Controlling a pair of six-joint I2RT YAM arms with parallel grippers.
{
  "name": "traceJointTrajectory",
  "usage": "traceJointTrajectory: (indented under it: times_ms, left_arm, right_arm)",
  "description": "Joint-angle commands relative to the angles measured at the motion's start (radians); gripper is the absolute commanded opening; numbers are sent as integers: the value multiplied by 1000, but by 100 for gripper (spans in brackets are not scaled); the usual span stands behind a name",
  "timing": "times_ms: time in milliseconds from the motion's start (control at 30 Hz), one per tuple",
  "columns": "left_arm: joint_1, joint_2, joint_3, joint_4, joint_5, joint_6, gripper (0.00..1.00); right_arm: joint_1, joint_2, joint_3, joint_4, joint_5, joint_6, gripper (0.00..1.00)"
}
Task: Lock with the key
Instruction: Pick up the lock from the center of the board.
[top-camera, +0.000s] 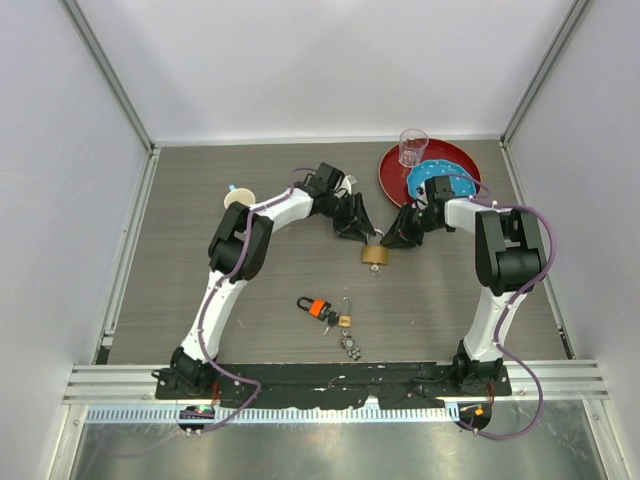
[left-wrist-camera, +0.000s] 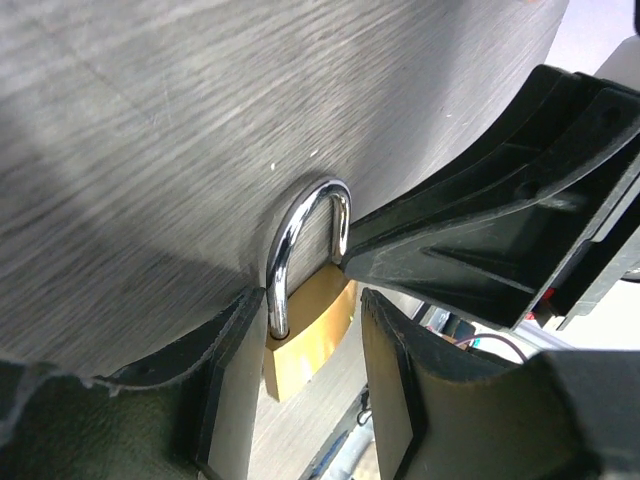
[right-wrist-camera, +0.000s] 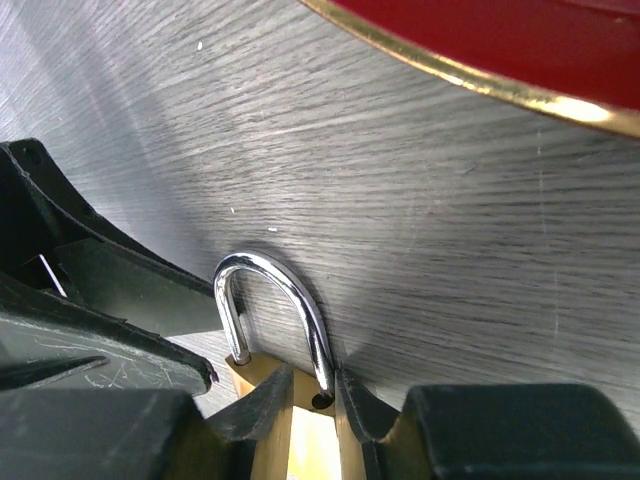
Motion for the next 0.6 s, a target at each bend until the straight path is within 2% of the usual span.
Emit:
traceJointTrajectory:
  times_ms: [0, 167, 433, 533, 567]
  left_arm:
    - [-11, 81, 41, 14, -55, 2, 47]
    - [-26, 85, 22, 109, 34, -41, 42]
    - [-52, 94, 29, 131, 117, -21, 40]
    - [-55, 99, 40, 90, 117, 10, 35]
    - [-57, 99, 45, 82, 117, 22, 28]
  right_arm:
    - [6, 44, 20, 6, 57, -14, 29]
    - [6, 56, 25, 19, 36, 3, 20]
    - [6, 63, 45, 49, 16, 29, 18]
    - [9, 60, 57, 51, 11, 31, 18]
    - [7, 58, 60, 52, 10, 34, 18]
